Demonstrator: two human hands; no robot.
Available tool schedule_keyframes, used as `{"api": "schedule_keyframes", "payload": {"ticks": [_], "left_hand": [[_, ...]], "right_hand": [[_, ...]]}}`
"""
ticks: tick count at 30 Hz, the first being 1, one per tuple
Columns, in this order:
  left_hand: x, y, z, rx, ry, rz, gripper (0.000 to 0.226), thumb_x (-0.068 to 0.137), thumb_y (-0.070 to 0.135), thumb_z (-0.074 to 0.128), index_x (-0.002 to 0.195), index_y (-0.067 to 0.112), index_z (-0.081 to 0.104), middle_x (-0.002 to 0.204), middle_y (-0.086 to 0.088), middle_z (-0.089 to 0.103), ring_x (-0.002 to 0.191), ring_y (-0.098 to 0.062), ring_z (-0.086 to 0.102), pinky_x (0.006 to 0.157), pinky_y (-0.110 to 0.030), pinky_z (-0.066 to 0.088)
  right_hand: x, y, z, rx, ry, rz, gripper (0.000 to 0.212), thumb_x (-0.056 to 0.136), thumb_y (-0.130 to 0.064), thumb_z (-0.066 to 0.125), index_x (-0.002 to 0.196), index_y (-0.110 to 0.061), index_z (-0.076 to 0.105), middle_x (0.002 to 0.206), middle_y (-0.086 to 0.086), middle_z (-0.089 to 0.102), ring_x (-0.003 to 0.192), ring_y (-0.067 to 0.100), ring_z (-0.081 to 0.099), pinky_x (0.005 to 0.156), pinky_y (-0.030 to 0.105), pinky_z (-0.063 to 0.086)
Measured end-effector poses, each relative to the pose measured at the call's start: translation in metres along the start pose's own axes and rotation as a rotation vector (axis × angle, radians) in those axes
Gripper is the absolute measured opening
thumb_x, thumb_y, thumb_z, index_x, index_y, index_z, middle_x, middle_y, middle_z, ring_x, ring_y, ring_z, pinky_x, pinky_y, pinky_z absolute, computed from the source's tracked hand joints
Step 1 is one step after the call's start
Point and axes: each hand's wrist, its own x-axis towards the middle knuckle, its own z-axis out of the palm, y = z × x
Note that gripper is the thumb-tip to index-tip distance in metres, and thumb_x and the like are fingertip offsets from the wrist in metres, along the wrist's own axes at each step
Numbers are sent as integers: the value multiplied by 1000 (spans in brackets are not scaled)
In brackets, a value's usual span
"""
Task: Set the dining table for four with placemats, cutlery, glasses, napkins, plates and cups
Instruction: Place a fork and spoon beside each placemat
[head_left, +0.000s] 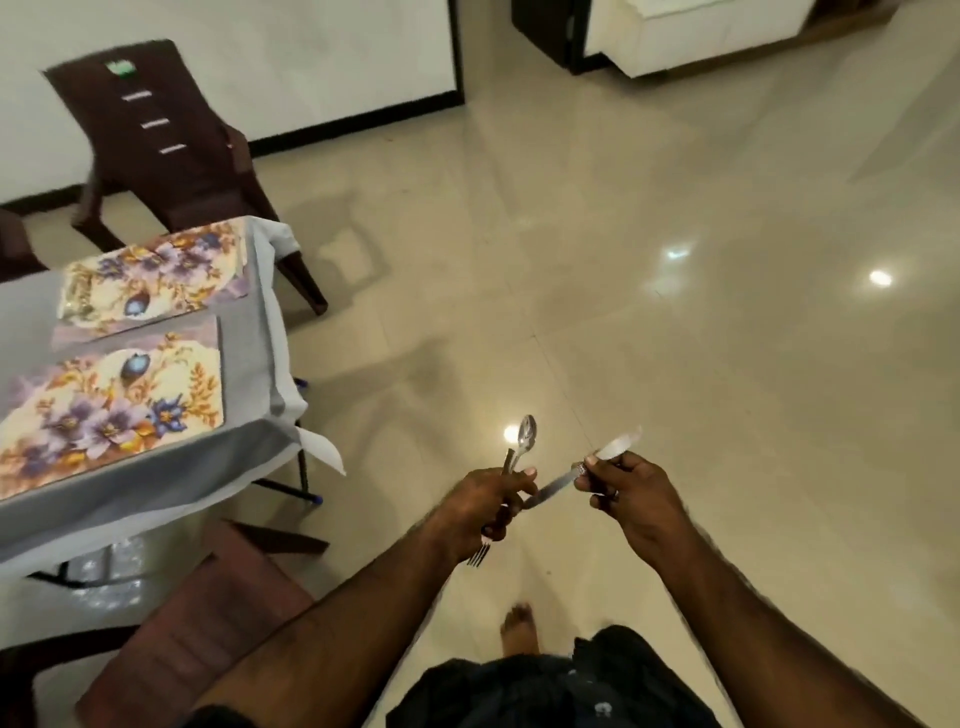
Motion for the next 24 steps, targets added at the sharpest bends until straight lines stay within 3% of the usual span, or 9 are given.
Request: {"api": "schedule_keyframes", "payload": {"ticks": [6,11,15,20,24], "left_hand": [[58,58,-65,-217,133,88,12,95,14,73,100,9,64,78,-7,56,53,-11,29,49,-25,18],[79,92,-121,-338,341,123,9,91,5,76,93,13,71,64,1,50,50,-9,31,44,-23,22],[83,117,-152,-548,498,203,9,95,9,75,102,6,69,83,-8,68,51,-9,37,42,-23,28],[80,122,-200,-799,708,298,5,94,8,75,97,7,70,86,-12,71,50,-10,35,42,-20,26],[72,108,-273,-935,882,310,9,93,5,75,86,9,72,82,-10,71,48,-10,31,43,-19,20]], "right_hand": [[129,-60,80,-84,-238,152,20,94,-7,73,110,4,70,104,21,77,85,25,75,75,34,60],[219,-105,160,-164,-398,262,15,96,-1,68,109,8,68,104,25,75,87,29,76,70,31,64],[259,-147,227,-342,-579,320,7,93,1,69,100,0,70,104,25,76,97,36,76,76,35,62],[291,-167,327,-622,-777,318,7,86,-5,79,90,-10,77,86,13,71,71,21,65,68,32,54],[312,-143,425,-748,-840,289,7,93,-10,73,99,-8,71,85,8,69,65,15,60,63,29,53]]}}
